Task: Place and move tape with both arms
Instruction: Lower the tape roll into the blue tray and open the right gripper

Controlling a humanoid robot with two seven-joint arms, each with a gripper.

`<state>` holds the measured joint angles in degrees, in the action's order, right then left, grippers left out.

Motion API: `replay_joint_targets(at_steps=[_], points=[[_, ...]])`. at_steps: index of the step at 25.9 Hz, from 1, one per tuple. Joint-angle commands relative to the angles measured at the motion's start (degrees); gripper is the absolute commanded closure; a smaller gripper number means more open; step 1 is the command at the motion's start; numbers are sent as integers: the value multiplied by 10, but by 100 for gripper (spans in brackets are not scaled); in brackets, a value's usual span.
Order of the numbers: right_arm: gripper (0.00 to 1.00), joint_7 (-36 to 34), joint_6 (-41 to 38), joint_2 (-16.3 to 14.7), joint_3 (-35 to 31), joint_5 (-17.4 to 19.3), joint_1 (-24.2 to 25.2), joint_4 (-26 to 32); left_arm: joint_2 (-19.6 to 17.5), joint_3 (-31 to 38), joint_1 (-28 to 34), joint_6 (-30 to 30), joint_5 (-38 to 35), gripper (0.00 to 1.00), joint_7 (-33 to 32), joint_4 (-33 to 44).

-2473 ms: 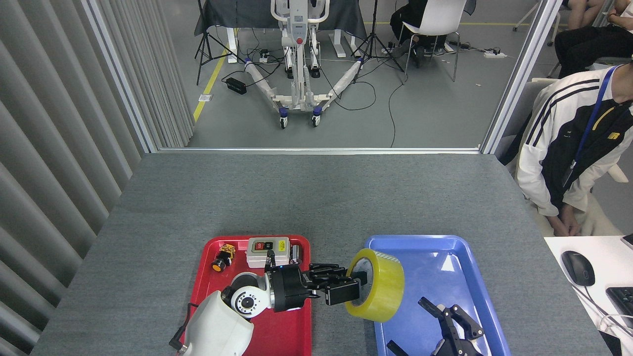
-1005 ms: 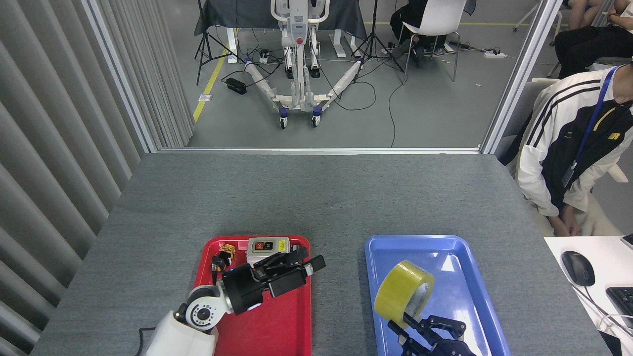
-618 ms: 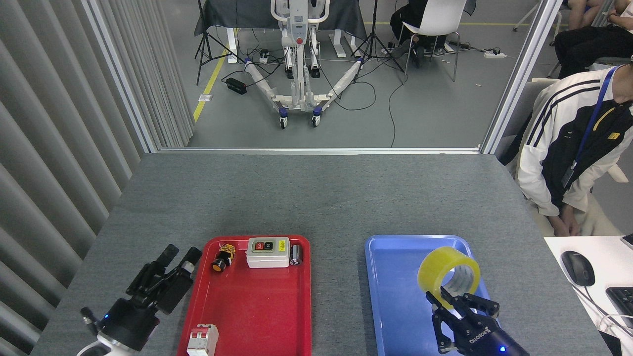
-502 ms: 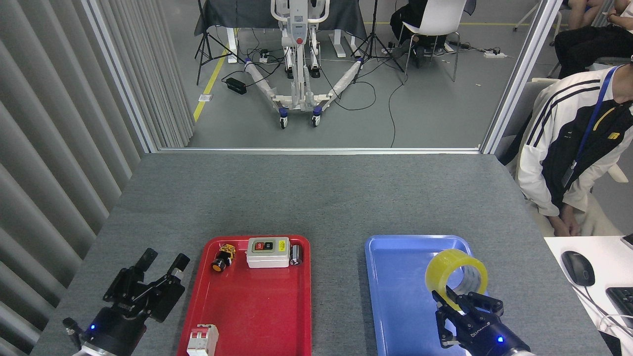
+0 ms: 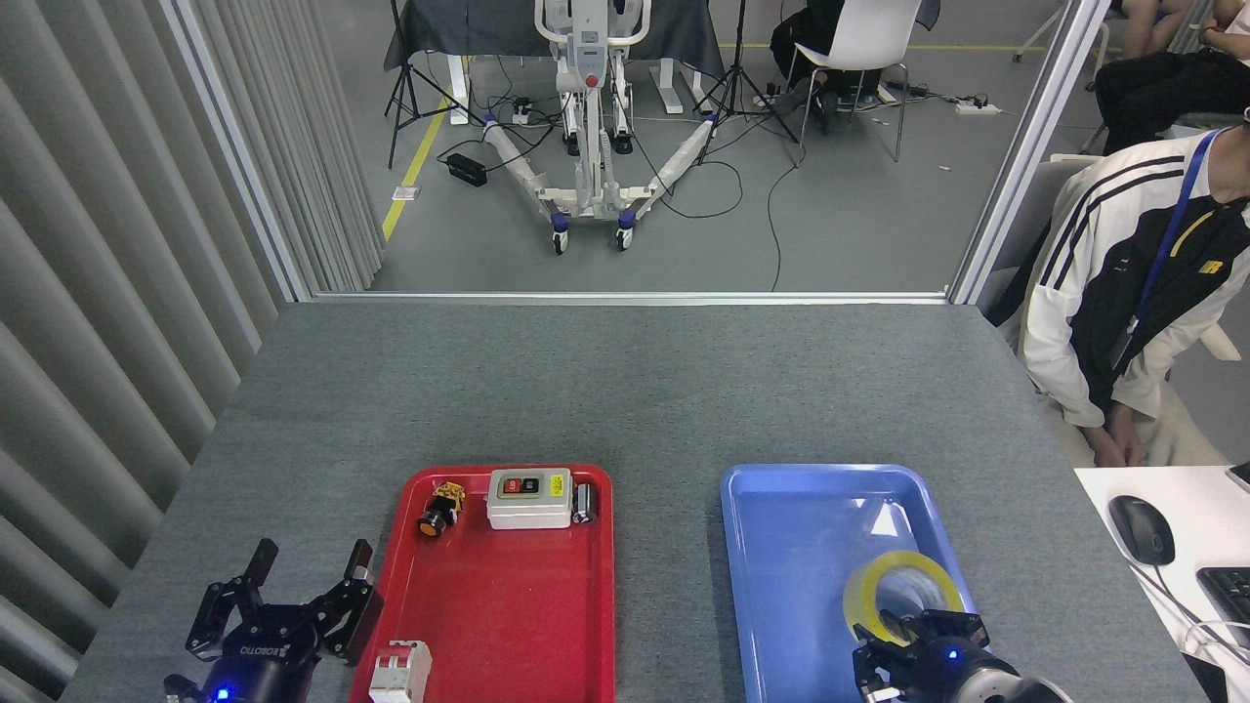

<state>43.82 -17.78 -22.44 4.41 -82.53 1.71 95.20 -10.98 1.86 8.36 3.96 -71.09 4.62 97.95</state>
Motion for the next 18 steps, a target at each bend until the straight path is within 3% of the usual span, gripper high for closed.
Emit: replay_joint_targets(at_steps=[1, 6, 9, 14, 18], points=[[0, 1, -2, 2, 1, 0, 0, 0, 1, -15, 0, -37, -34, 1, 0, -1], [0, -6, -7, 9, 1, 1, 1, 2, 2, -15, 1, -33, -33, 0, -6, 0], [0, -58, 0, 14, -2, 3, 4, 24, 3, -14, 1, -25, -33, 0, -6, 0], [0, -247, 53, 33, -42, 4, 45, 25, 9, -12, 1, -28, -32, 0, 1, 0], [0, -425, 59, 71, -70, 5, 74, 17, 10, -14, 1, -18, -32, 0, 1, -2]])
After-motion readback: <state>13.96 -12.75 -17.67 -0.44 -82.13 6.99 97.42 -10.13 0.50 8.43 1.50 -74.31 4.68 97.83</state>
